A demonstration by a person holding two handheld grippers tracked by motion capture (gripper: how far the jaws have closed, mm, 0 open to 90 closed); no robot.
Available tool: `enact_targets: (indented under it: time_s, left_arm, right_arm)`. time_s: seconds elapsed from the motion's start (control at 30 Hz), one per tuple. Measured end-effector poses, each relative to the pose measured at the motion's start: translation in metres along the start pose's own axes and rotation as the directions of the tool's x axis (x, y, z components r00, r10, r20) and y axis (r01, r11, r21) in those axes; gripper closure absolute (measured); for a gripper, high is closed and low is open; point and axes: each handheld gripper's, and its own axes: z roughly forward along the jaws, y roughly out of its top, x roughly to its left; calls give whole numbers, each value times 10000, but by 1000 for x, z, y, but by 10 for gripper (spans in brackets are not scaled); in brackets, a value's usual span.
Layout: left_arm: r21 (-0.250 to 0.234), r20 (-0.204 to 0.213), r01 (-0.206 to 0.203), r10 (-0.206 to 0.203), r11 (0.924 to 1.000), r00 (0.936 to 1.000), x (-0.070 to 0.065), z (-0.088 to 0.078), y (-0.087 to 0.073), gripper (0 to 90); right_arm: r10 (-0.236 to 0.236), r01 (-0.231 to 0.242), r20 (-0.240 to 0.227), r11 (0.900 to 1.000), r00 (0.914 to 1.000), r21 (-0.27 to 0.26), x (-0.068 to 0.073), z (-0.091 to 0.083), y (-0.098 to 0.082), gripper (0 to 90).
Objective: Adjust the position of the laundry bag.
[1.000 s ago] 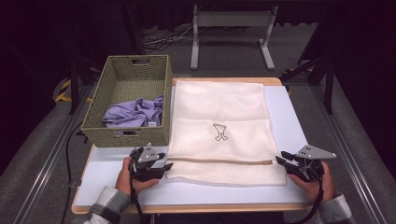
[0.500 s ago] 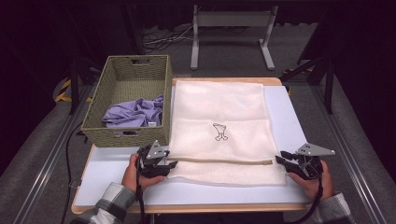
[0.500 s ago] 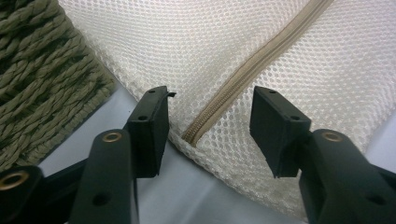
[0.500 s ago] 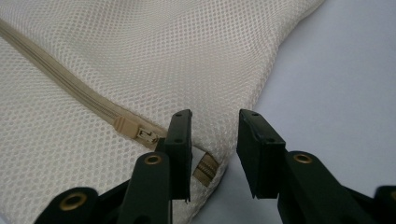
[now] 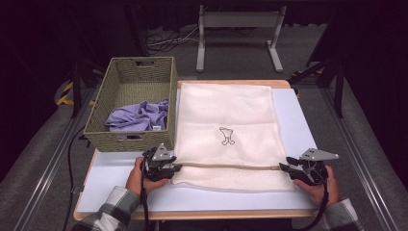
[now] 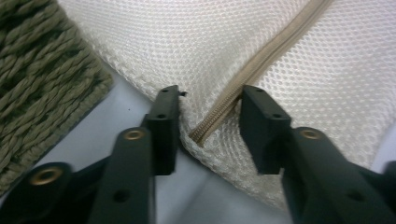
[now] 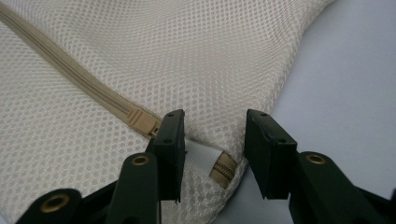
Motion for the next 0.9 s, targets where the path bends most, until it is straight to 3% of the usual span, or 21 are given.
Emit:
enact_targets:
  time_s: [0.1,0.13,0.23,0.9]
  left_arm:
    - [68,34,-34,33,10000,10000,-2,0,1,784]
    - [120,26,-147,147,9998,9999,-2,0,2,794]
    - [132,50,-134,133,9998,9999,-2,-1,2,798]
    - [225,70,-472,471,9986,9989,-7,-8,-4,787]
  right_arm:
    - [2,-2,-92,10000,10000,4,-1,0,0,690]
    - [-66,66,-104,10000,9999,24,-1,0,1,768]
    - [-200,200,13,9998,9998,0,0,0,1,815]
    - [-407,406,-71,9991,9991,-74,7,-5,-1,816]
